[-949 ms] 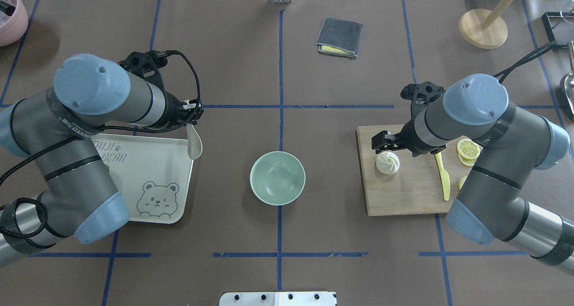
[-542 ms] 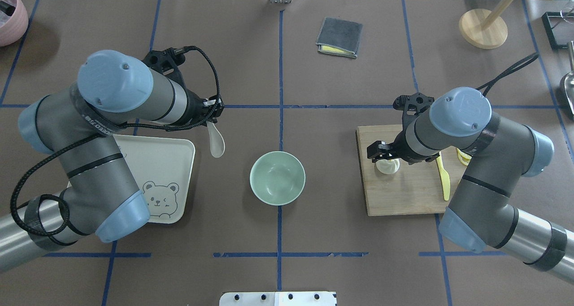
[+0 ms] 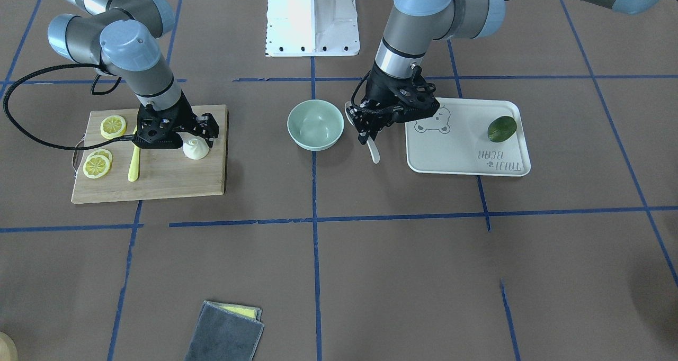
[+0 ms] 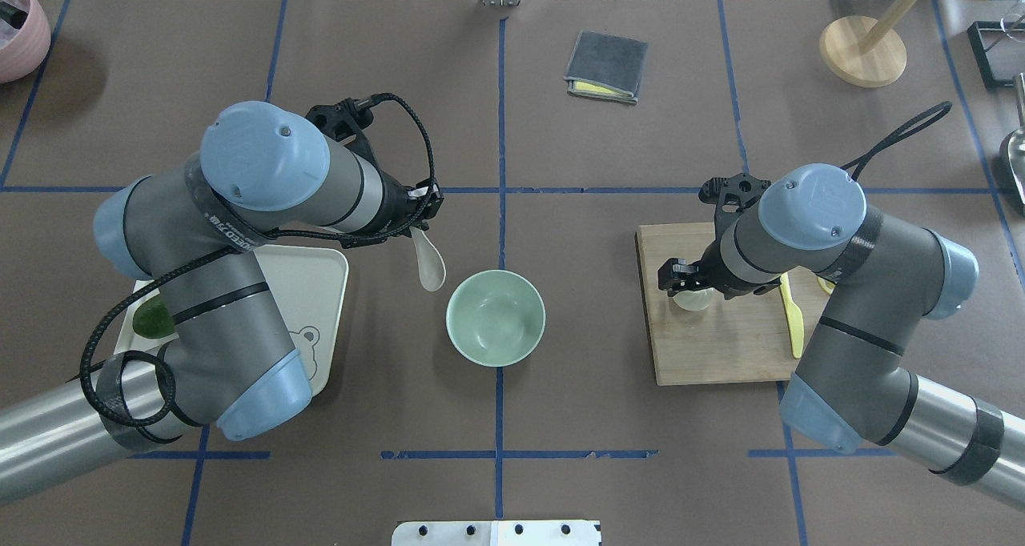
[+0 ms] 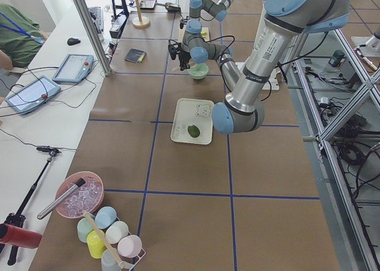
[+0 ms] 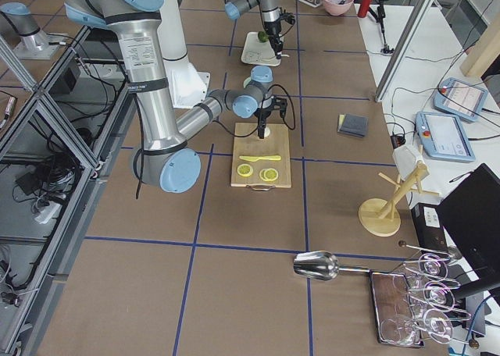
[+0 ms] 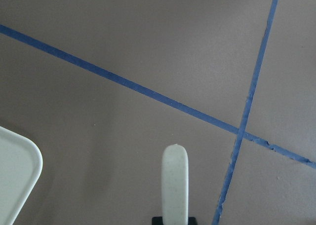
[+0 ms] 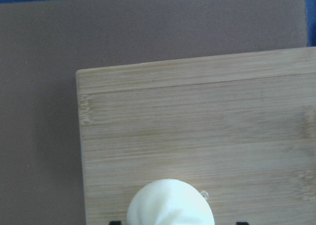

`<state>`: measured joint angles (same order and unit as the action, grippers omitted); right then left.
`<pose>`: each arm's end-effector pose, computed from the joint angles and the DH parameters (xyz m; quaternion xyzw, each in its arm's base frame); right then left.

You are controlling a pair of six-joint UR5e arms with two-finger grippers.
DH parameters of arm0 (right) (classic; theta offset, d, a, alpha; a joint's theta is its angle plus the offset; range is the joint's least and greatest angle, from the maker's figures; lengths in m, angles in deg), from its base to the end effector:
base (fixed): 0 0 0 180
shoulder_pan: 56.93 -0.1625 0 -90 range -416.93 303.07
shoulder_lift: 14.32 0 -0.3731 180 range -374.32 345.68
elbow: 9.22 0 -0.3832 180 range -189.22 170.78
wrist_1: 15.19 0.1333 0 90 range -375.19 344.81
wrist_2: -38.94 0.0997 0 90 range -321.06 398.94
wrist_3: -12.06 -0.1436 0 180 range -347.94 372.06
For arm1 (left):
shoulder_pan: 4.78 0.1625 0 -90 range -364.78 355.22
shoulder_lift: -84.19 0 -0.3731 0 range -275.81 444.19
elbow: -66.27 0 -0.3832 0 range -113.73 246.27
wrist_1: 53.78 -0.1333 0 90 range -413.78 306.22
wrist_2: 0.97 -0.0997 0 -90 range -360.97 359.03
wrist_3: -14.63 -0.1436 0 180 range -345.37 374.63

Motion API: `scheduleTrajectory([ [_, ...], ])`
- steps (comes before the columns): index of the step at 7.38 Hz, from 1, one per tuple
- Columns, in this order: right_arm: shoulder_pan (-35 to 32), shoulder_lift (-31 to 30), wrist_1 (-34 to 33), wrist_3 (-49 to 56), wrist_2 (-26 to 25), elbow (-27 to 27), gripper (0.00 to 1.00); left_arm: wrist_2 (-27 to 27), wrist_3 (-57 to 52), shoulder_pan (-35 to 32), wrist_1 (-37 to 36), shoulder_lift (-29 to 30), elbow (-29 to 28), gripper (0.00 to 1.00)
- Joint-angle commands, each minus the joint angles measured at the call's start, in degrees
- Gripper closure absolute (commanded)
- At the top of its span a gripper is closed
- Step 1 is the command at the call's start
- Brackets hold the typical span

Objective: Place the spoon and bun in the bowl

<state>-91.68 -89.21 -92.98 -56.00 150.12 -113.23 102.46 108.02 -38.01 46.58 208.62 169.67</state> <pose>-0.4427 -0.4062 0.3709 0.0134 -0.3869 0.0381 0.9212 0.4801 -0.4340 0.1751 0.0256 0.4929 -0.2187 0.8417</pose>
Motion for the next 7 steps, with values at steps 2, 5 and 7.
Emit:
scheduleTrajectory([
  [2, -0.06, 0.18, 0.00, -0.05, 0.00, -0.13, 0.74, -0.25, 3.53, 1.85, 1.50, 2.55, -3.18, 1.00],
  [5, -2.42, 0.27, -0.09, 0.13, 0.61, -1.27, 0.75, -0.60, 5.22, 4.14, 2.83, 4.41, -5.31, 1.00],
  [7, -7.24, 1.40, -0.09, 0.13, 4.88, -2.85, 0.72, -0.77, 5.75, 6.94, 2.83, 4.32, -5.66, 1.00],
])
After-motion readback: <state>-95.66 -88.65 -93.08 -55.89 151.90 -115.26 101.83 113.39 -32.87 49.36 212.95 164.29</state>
